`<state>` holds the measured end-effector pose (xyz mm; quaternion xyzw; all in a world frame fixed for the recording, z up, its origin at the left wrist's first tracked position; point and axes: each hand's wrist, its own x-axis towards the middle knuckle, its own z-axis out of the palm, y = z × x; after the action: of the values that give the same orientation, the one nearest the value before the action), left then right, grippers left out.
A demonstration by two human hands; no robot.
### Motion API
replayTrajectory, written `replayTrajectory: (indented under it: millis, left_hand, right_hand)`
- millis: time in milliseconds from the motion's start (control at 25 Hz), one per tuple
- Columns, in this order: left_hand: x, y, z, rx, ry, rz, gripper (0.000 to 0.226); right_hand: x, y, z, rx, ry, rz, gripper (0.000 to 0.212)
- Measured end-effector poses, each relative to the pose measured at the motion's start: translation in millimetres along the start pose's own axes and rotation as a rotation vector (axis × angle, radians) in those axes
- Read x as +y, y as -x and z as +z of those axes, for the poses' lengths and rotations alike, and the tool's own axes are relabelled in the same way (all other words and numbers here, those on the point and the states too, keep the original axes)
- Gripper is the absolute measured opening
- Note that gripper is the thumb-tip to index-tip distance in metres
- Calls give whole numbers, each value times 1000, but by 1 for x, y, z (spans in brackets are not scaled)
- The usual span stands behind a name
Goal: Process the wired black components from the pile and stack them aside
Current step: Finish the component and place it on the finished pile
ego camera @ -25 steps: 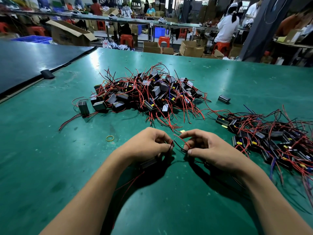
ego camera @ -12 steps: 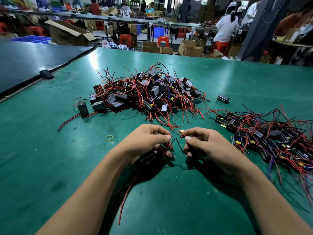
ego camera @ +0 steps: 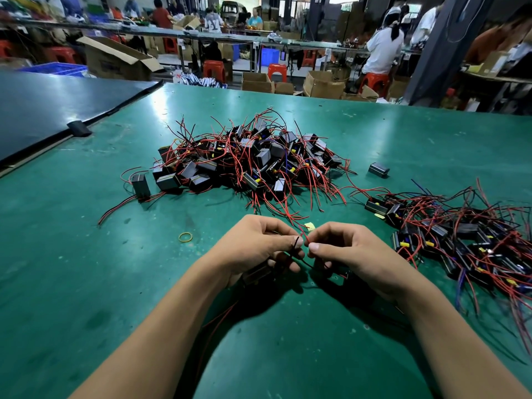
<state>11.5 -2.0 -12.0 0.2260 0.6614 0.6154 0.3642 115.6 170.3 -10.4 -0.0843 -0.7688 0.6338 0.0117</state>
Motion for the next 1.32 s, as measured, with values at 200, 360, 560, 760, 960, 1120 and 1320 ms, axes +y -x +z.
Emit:
replayTrajectory:
  millis: [200, 360, 560, 760, 960, 1120, 1320]
  left_hand:
    - [2, 1, 1, 18, 15, 0, 3]
    - [3, 1, 0, 40, 0, 14, 2]
    - [1, 0, 0, 16, 5, 74, 2]
    - [-1, -1, 0, 51, 14, 127, 2]
    - [-1, -1, 1, 98, 28, 175, 8]
    - [-1, -1, 1, 101, 17, 173, 4]
    - [-1, -1, 2, 99, 37, 163, 5]
  right_hand:
    - [3, -1, -1, 18, -107, -14, 7]
    - [3, -1, -2, 42, -117, -19, 7]
    - [3, 0, -1, 10, -98, 16, 5]
    - [2, -2, 0, 54, -84, 1, 4]
    - [4, -3, 1, 98, -123, 2, 4]
    - [5, -3, 0, 119, -142, 11, 5]
    - [6, -4, -1, 102, -112, 13, 5]
